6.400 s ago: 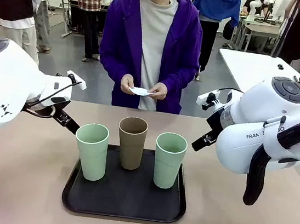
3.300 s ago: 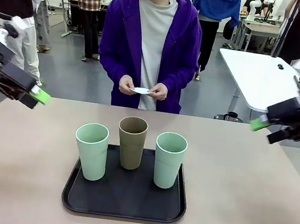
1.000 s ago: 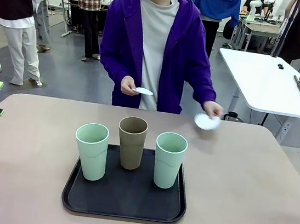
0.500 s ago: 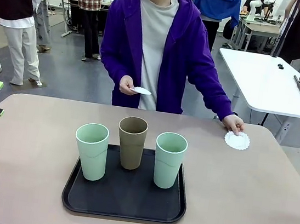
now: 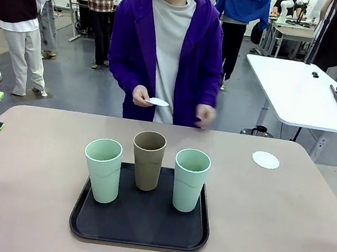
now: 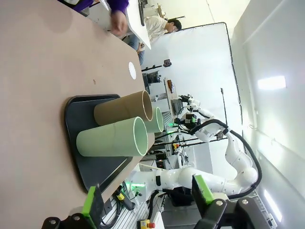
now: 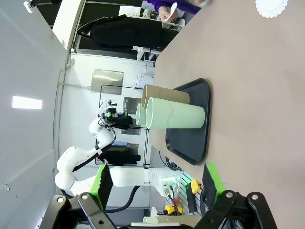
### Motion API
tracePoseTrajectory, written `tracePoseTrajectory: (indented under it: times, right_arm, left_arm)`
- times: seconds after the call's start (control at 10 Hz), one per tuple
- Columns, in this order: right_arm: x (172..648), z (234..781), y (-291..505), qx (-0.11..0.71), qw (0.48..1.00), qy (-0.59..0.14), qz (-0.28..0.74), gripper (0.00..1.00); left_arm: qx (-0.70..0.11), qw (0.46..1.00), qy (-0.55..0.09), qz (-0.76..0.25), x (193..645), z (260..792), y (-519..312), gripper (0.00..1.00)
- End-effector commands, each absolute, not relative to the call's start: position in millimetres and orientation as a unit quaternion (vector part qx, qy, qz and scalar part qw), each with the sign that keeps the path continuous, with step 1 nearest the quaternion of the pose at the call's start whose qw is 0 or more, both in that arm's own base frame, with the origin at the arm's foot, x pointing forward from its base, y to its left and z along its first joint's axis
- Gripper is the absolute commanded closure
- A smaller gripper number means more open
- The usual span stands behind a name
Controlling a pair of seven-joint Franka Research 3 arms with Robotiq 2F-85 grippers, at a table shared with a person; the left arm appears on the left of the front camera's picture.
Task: Place coasters on the table and set cups on them.
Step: Pick up one Reusable plastic cup and place it on a coaster set by the human.
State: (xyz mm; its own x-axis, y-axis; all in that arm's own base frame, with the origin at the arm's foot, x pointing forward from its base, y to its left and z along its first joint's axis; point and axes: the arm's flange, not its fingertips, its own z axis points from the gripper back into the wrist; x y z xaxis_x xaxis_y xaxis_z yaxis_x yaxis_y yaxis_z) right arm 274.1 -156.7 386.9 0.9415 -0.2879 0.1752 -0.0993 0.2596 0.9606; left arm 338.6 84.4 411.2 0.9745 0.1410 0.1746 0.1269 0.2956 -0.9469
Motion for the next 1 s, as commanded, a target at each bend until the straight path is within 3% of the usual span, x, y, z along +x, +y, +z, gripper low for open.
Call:
tracePoseTrajectory:
  times: [0.0,0.6,0.9]
  right_arm:
    - [275.1,387.0,-156.9,0.608,0.775,-0.161,-0.062,0.0]
    - [274.1,386.9,-156.7,0.605,0.777,-0.16,-0.061,0.0]
    - [320.0,416.8,-121.2,0.506,0.844,-0.143,0.103,0.0]
  left_arm:
    - [-0.595,0.795,-0.118,0.0,338.6,411.1,85.0,0.0]
    - [-0.595,0.795,-0.118,0.0,338.6,411.1,85.0,0.0]
    - [-0.595,0.795,-0.118,0.0,338.6,411.1,85.0,0.0]
